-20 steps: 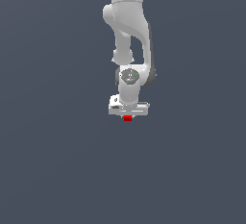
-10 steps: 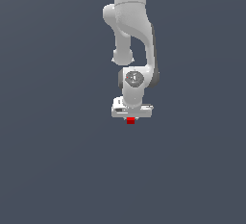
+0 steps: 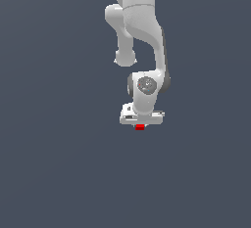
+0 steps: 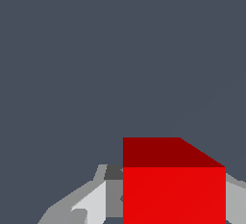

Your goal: Pick up the red cube and move it to a goal position.

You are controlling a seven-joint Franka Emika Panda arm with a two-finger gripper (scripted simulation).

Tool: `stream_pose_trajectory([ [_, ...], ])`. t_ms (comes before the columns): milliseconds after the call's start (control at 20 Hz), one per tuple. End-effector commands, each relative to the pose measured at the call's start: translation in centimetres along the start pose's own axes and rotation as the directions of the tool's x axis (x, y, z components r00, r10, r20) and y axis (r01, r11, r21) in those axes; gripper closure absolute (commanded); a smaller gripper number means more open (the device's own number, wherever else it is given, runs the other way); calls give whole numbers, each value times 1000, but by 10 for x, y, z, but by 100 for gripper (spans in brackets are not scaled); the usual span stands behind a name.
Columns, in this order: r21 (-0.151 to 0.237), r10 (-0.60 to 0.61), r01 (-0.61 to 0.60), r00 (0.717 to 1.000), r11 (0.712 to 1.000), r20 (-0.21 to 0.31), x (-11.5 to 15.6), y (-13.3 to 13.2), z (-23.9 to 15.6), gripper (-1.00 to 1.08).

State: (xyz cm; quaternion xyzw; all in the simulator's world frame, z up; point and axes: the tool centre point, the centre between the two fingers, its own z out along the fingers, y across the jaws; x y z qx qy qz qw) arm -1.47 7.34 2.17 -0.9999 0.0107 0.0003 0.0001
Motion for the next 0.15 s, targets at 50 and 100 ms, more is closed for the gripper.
stream_pose_trajectory([
  [50,0,1,-1,1000,1000,0,4,-3,0,108],
  [100,0,1,-1,1000,1000,0,4,-3,0,108],
])
